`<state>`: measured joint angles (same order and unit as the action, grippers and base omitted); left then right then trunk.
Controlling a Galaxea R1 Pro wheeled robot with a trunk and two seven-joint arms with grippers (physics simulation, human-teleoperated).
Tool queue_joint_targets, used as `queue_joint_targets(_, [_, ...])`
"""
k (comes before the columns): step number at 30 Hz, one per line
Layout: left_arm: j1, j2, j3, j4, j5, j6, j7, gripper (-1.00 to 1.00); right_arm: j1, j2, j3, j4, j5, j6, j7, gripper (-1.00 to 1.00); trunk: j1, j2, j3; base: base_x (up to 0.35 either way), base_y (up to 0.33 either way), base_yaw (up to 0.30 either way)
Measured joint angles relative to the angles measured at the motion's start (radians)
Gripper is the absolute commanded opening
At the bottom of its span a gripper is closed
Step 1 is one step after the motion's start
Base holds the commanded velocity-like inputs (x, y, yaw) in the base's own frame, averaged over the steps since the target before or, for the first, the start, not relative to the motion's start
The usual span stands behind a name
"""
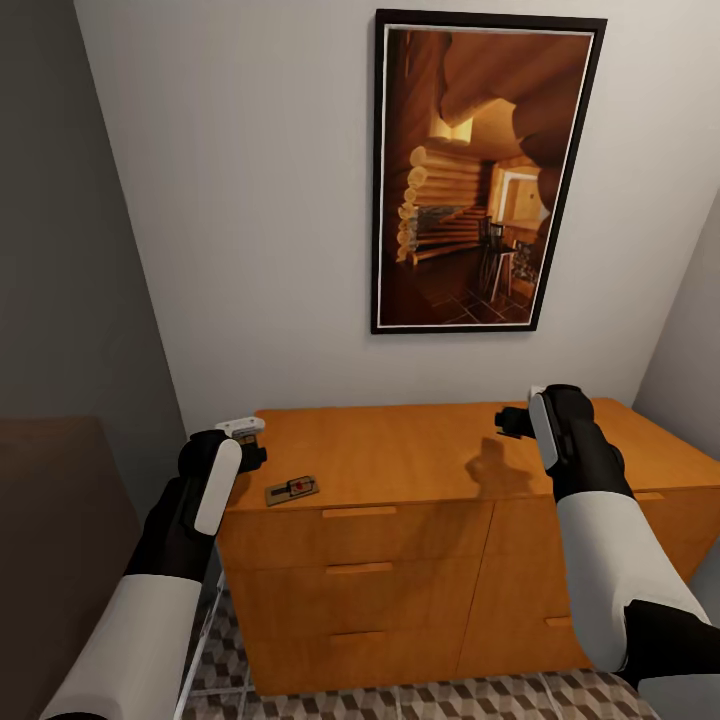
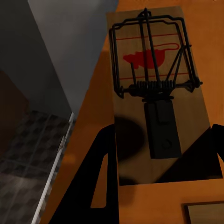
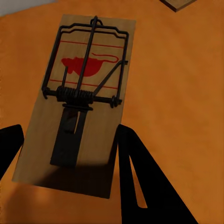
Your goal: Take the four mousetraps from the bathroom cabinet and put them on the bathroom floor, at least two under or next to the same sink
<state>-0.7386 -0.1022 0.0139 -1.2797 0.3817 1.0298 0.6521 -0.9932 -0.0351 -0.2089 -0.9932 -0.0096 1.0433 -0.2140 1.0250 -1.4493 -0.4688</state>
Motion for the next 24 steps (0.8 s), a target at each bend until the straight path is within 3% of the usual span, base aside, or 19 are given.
queue_joint_targets(24, [0.000, -0.001, 0.001, 0.000, 0.000, 0.000, 0.000, -1.00, 0.000, 0.000, 0.004, -0.001, -0.007, 0.000, 0.012, -1.00, 0.000, 0.000, 0.000, 0.000, 0.000, 0.000])
